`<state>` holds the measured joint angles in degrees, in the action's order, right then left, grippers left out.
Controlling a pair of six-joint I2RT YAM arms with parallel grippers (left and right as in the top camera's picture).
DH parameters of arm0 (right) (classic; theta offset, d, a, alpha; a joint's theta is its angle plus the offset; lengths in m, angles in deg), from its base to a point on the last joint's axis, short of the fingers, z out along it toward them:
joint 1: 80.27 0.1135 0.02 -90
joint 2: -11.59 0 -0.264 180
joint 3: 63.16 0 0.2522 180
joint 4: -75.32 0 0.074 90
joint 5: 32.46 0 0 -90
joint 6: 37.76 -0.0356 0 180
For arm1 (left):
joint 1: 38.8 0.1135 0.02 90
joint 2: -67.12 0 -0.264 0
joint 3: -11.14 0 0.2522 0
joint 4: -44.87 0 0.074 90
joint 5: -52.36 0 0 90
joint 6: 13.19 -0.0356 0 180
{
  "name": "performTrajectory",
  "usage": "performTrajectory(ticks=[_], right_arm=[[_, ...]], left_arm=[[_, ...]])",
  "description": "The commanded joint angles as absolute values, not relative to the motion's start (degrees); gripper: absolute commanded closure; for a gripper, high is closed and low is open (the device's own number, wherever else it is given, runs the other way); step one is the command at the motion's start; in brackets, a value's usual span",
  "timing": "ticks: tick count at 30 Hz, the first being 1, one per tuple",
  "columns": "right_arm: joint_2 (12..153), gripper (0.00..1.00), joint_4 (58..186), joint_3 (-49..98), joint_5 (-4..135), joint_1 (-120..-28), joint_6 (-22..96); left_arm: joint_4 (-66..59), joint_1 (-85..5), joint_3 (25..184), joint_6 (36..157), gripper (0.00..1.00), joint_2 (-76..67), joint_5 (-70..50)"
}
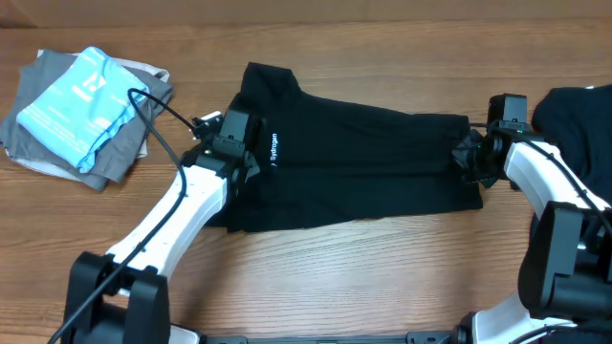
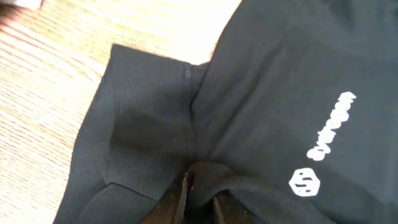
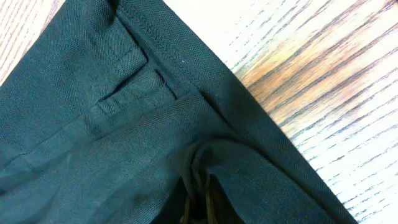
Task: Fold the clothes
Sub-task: 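Lower the folded hem onto the shirt's upper half with both grippers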
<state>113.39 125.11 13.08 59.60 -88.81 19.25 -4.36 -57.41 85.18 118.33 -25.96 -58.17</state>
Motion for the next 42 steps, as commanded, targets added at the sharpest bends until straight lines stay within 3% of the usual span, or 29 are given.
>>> performTrajectory(ticks=[1, 5, 6, 10, 11, 12, 14, 18, 19, 21, 23, 24, 25, 27, 37, 42], right_arm=[[113.63, 0.95, 124.83, 12.68, 58.38, -88.74, 19.23], [113.63, 0.94, 124.24, 12.68, 58.44, -88.74, 19.25], [113.63, 0.9, 123.8, 12.73, 58.49, -88.74, 19.23], [113.5, 0.51, 125.09, 16.07, 59.16, -89.16, 21.9], [113.35, 0.37, 126.31, 17.47, 59.21, -89.31, 22.66], [113.11, 0.27, 128.74, 19.74, 59.06, -89.46, 22.83], [112.65, 0.24, 133.29, 23.52, 59.12, -89.68, 23.47], [112.08, 0.23, 147.63, 32.2, 59.08, -89.66, 23.8], [112.08, 0.23, 151.34, 33.6, 59.08, -89.66, 23.8], [112.08, 0.25, 157.33, 34.45, 59.1, -89.66, 23.75], [112.23, 0.52, 161.68, 33.42, 59.1, -89.66, 23.75], [112.23, 0.72, 162.64, 32.07, 59.1, -89.66, 23.69], [112.23, 0.83, 162.9, 30.65, 59.08, -89.66, 23.6], [112.23, 0.96, 162.05, 27.48, 59.08, -89.66, 23.56], [114.02, 0.96, 140.92, 13.86, 59.54, -90.14, 23.6], [114.88, 0.96, 135.82, 9.91, 58.92, -90.4, 23.56]], left_arm=[[-3.94, -56.78, 86.03, 117.32, 0.81, -30.13, -60.6], [-1.21, -56.74, 86.23, 111.92, 0.77, -31.86, -60.57], [-0.88, -56.74, 86.62, 110.72, 0.71, -31.59, -60.55], [-5.03, -56.74, 91.6, 108.01, 0.26, -29.26, -60.22], [-6.89, -56.74, 93.2, 108.01, 0.16, -28.45, -60.09], [-9.36, -56.74, 95.3, 108.06, 0.13, -27.31, -59.87], [-13.93, -56.76, 99.03, 108.06, 0.12, -25.08, -57.65], [-21.99, -56.82, 102.75, 108.08, 0.2, -20.29, -44.22], [-23.68, -56.82, 102.75, 108.1, 0.28, -19.42, -40.82], [-28.42, -56.82, 102.75, 108.1, 0.56, -18.79, -35.48], [-33.1, -56.82, 102.18, 108.1, 0.81, -19.14, -33.01], [-35.2, -56.85, 101.07, 108.1, 0.89, -19.4, -32.88], [-35.96, -56.87, 100.06, 108.08, 0.92, -19.46, -32.86], [-35.87, -56.93, 96.85, 108.1, 0.96, -19.57, -32.51], [-14.06, -57.22, 76.87, 108.73, 0.94, -19.77, -27.7], [-9.56, -57.2, 72.54, 109.61, 0.92, -19.77, -29.03]])
